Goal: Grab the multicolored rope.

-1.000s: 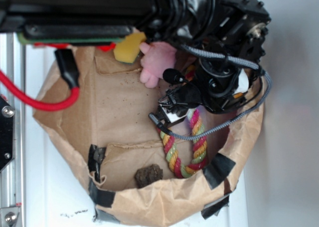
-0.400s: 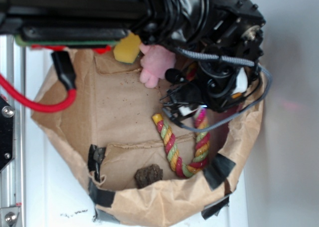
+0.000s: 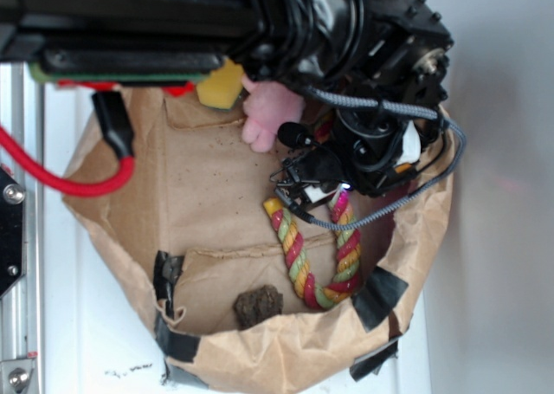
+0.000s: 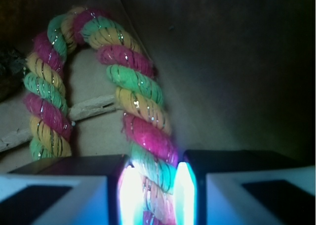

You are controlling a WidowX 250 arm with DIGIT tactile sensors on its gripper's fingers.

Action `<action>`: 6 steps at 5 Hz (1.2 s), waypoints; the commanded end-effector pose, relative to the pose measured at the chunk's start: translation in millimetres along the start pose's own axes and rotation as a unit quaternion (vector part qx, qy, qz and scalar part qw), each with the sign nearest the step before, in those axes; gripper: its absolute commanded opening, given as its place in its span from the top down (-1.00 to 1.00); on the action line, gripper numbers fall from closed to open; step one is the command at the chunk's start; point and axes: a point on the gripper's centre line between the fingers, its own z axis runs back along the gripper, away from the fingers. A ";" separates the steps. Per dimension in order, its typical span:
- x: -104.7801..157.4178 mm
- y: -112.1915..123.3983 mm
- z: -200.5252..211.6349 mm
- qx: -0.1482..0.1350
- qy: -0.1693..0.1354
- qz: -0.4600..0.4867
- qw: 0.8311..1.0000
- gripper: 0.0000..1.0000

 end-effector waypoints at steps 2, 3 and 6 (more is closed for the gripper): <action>38.6 -49.7 94.5 0.107 -0.080 0.069 0.989 1.00; 62.7 -57.6 112.5 0.135 -0.069 0.091 0.984 1.00; 62.9 -64.7 129.5 0.106 -0.037 0.395 0.912 1.00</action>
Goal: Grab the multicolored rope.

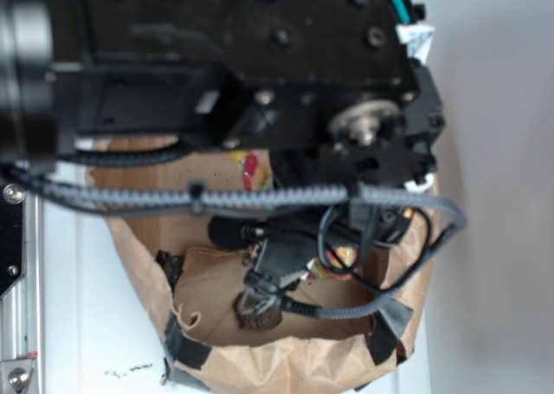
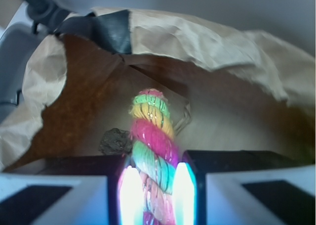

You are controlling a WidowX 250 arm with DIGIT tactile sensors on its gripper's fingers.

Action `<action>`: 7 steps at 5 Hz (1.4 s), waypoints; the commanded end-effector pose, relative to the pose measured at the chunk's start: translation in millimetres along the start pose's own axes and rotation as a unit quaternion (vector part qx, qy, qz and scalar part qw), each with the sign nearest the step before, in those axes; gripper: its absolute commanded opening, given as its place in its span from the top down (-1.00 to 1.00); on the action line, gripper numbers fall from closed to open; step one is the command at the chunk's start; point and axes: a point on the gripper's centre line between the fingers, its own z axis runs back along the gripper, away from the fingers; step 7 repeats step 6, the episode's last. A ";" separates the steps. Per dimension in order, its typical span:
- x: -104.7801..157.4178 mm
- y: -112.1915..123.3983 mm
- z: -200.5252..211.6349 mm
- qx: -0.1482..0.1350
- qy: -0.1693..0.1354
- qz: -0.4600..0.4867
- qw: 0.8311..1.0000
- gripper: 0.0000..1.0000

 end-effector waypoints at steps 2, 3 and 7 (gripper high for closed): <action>-3.5 -5.5 46.3 0.099 -0.040 0.143 0.984 1.00; -10.9 -1.2 58.8 0.152 -0.029 0.142 0.978 1.00; -24.9 10.7 58.2 0.127 0.002 0.164 0.978 1.00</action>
